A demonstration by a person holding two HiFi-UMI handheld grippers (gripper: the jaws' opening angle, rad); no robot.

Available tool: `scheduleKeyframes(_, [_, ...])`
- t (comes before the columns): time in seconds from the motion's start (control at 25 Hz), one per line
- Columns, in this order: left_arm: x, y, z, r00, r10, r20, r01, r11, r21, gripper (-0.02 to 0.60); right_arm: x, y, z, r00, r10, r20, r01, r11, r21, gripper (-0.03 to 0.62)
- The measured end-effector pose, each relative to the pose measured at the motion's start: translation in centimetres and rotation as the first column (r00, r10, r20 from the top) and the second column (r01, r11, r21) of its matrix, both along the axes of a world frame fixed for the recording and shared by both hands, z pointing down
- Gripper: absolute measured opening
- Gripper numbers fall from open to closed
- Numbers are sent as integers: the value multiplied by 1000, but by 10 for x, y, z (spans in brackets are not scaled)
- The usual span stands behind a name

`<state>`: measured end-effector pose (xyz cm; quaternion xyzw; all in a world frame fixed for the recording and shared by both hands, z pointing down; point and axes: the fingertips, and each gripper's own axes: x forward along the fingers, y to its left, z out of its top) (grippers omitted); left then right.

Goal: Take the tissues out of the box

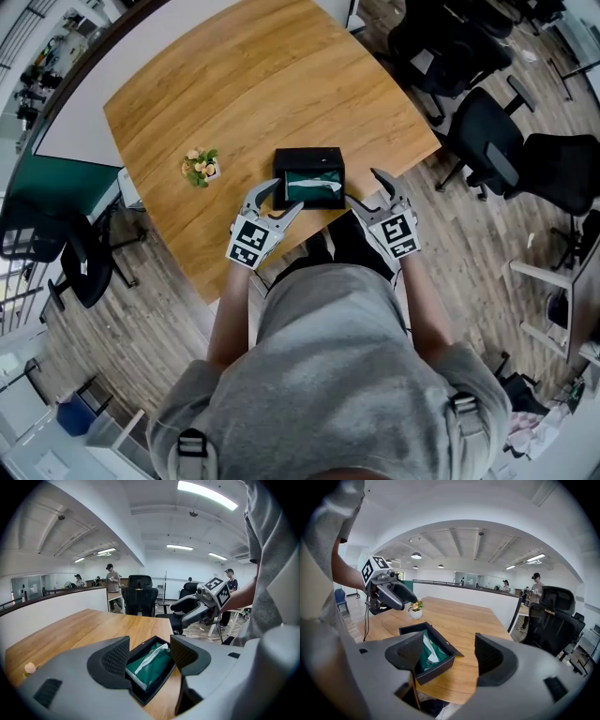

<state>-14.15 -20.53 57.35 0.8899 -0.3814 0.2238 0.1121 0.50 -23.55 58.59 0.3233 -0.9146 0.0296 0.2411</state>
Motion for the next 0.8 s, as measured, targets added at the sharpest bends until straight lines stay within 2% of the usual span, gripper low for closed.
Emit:
scheduleKeyframes(0.16, [5, -7, 9, 999, 23, 42, -22, 1000, -21, 278, 5, -4, 11, 1000, 8, 7, -8, 1000, -27, 348])
scheduleKeyframes(0.44, [12, -19, 25, 995, 79, 65, -74, 995, -71, 278, 3, -13, 28, 1000, 7, 16, -6, 998, -66, 348])
scheduleKeyframes(0.8, [27, -26, 53, 977, 158, 142, -138, 980, -141, 276, 7, -25, 40, 1000, 19, 25, -16, 995, -96, 348])
